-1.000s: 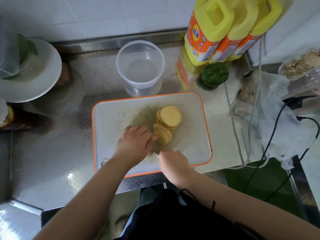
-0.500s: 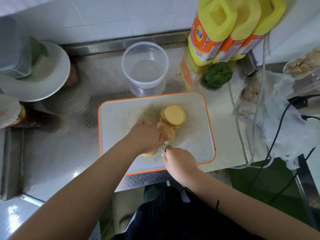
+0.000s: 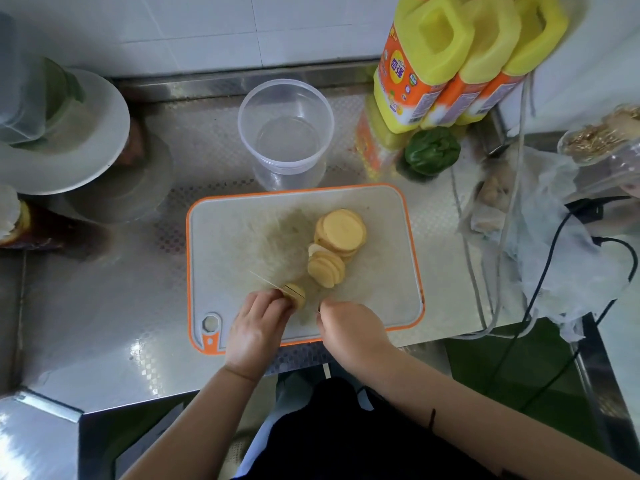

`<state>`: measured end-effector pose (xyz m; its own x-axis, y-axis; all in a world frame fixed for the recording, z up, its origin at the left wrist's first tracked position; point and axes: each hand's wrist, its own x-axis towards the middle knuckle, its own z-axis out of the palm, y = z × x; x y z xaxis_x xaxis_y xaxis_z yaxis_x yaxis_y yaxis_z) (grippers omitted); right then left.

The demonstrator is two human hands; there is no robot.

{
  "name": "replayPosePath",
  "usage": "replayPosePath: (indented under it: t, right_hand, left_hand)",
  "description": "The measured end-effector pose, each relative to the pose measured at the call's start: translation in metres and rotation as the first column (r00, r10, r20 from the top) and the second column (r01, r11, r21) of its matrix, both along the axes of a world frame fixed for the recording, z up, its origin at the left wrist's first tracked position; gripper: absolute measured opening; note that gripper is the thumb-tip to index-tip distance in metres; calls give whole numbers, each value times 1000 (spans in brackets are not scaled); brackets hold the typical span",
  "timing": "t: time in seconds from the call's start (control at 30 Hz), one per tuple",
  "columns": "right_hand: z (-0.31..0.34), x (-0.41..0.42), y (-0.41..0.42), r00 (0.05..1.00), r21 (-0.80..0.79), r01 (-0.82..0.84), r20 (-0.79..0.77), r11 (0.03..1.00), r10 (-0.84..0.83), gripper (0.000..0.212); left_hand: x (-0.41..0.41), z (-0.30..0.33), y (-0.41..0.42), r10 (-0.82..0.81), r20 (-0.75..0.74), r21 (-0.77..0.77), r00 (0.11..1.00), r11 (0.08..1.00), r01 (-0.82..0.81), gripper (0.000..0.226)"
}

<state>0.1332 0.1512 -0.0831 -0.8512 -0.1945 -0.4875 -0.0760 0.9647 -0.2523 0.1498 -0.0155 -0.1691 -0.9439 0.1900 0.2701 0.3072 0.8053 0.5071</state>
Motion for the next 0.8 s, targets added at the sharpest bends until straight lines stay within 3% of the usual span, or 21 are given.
replayPosePath:
  t: [0.1,0.17,0.27,0.4,0.57,0.63,0.7,0.8]
  right_hand:
    - [-12,-1,3,1000,-2,7,-20,1000,-7,46]
    - [-3,-2,1,1000,36,-3,16,999,2,41]
    - [4,-3,3,997,51,-76,19,996,75,7]
    - [8,-4,0,998,20,-14,-62,1000,15,13]
    - [13,-11,-7,999,89,-4,43,996,0,36]
    - [11,-10,-8,1000,59,-5,17,998,4,30]
    - [11,-13,-9,996,53,-25,86,998,20,18]
    - [4,-18,-9,983,48,-22,185,999,13,23]
  left_hand:
    - [-3,-3,0,9,53,12,999,1000,-10,22]
    - [-4,-4,-1,1,49,26,999,1000,-2,22]
    - [-5,-4,0,1,31,35,1000,999,-2,23]
    - [-3,-5,2,18,33,72,999,997,-21,22]
    - [-2,-4,5,43,49,124,998,991,-49,24]
    - [-2,-4,5,44,48,138,998,989,-50,23]
    - [-2,-5,5,43,44,147,998,988,-49,20]
    - [-1,-7,5,51,59,154,997,986,-59,17]
